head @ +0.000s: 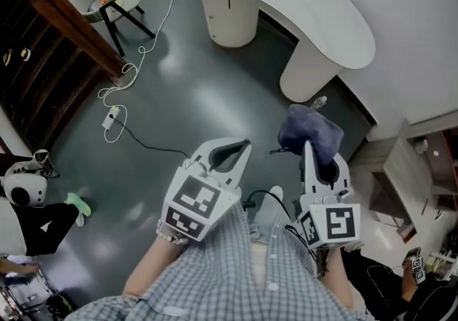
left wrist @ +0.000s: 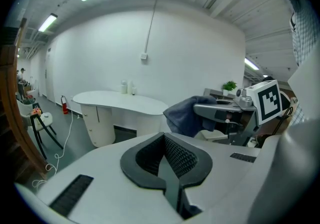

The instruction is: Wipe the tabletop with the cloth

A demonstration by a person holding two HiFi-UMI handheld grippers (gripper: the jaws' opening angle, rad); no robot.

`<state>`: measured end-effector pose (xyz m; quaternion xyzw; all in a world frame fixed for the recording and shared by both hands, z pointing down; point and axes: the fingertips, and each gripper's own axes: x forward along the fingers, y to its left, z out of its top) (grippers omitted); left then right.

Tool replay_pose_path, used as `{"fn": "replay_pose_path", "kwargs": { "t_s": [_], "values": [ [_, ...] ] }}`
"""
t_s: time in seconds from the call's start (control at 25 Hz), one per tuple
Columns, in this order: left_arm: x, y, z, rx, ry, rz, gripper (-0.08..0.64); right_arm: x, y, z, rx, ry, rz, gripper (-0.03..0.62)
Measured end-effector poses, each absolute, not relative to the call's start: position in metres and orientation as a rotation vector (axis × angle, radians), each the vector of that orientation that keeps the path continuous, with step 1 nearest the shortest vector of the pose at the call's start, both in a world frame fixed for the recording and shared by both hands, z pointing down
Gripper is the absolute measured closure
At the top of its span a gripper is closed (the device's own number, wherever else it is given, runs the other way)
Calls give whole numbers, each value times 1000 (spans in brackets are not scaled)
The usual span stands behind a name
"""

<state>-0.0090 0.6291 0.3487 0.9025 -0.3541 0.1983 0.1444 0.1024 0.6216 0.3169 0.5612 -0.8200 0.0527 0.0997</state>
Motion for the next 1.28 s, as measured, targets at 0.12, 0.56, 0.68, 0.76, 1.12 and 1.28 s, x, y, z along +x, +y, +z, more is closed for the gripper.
{"fn": "replay_pose_path", "kwargs": {
  "t_s": [0.12,0.56,0.68,0.76,1.12,1.28],
  "values": [
    [-26,632,350,2605,-1032,573,557,96,624,316,1695,-2409,141,561],
    [-70,632,349,2573,-1120,526,557,74,620,309,1677,-2397,92,561],
    [-75,628,348,2560,-1150,520,557,68,609,311,1641,-2411,94,561],
    [-79,622,349,2536,-1187,519,557,64,598,314,1599,-2434,97,561],
    [-93,574,358,2478,-1259,521,557,38,537,322,1474,-2504,71,561],
    [-89,538,359,2455,-1277,514,557,39,501,326,1457,-2524,96,561]
  ]
}}
